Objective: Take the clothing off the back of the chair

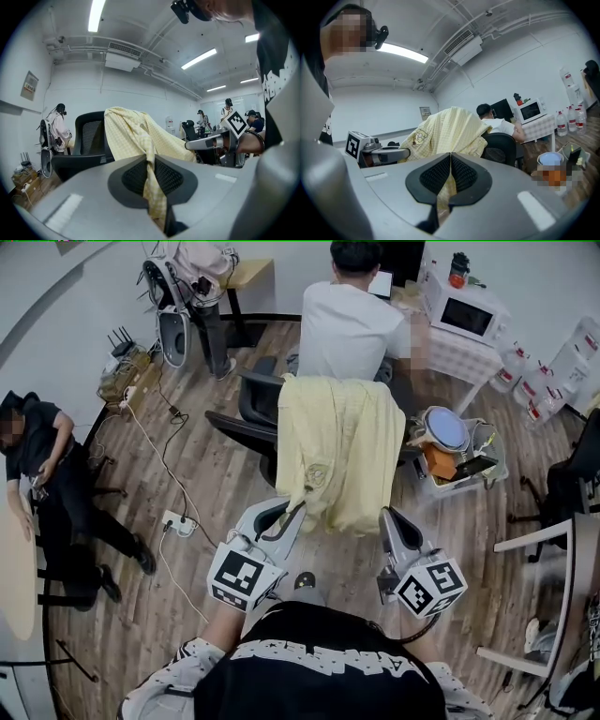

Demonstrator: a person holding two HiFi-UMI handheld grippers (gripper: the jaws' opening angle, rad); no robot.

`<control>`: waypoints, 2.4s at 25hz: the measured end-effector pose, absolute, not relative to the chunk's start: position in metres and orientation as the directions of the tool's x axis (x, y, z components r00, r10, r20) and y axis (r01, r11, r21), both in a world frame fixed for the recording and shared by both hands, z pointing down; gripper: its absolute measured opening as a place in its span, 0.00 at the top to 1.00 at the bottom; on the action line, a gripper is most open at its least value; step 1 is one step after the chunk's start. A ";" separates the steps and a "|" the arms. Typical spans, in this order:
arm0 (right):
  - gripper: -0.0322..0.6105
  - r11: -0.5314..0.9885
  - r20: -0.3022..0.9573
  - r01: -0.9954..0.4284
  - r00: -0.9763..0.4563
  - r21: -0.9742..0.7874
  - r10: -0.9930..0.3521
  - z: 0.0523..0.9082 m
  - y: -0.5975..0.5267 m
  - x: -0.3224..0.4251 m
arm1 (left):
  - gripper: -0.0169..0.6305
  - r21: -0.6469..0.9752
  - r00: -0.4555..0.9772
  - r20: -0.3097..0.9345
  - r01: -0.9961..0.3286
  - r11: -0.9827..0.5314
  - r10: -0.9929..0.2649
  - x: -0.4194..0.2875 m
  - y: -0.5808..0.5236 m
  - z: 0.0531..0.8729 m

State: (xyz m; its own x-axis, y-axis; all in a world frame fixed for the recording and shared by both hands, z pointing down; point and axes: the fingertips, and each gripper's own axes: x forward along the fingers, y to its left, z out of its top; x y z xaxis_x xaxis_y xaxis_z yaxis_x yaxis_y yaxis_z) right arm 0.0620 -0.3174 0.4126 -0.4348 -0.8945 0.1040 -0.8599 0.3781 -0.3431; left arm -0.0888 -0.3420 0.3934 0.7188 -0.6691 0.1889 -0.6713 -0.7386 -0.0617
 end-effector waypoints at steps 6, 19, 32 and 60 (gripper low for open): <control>0.92 0.374 0.110 -0.860 -0.433 -0.348 -0.894 0.416 -0.314 0.061 | 0.94 -0.032 0.730 0.195 -0.663 -0.748 -0.655 -0.088 -0.334 0.398; 0.92 0.447 0.097 -0.824 -0.506 -0.347 -0.857 0.409 -0.306 0.074 | 0.94 -0.078 0.666 0.200 -0.720 -0.689 -0.718 -0.078 -0.322 0.392; 0.92 0.513 0.083 -0.784 -0.571 -0.350 -0.817 0.408 -0.270 0.076 | 0.94 -0.122 0.603 0.200 -0.767 -0.630 -0.772 -0.073 -0.278 0.387; 0.92 0.442 0.052 -0.818 -0.492 -0.367 -0.869 0.401 -0.235 0.072 | 0.94 -0.121 0.661 0.215 -0.712 -0.692 -0.719 -0.078 -0.243 0.380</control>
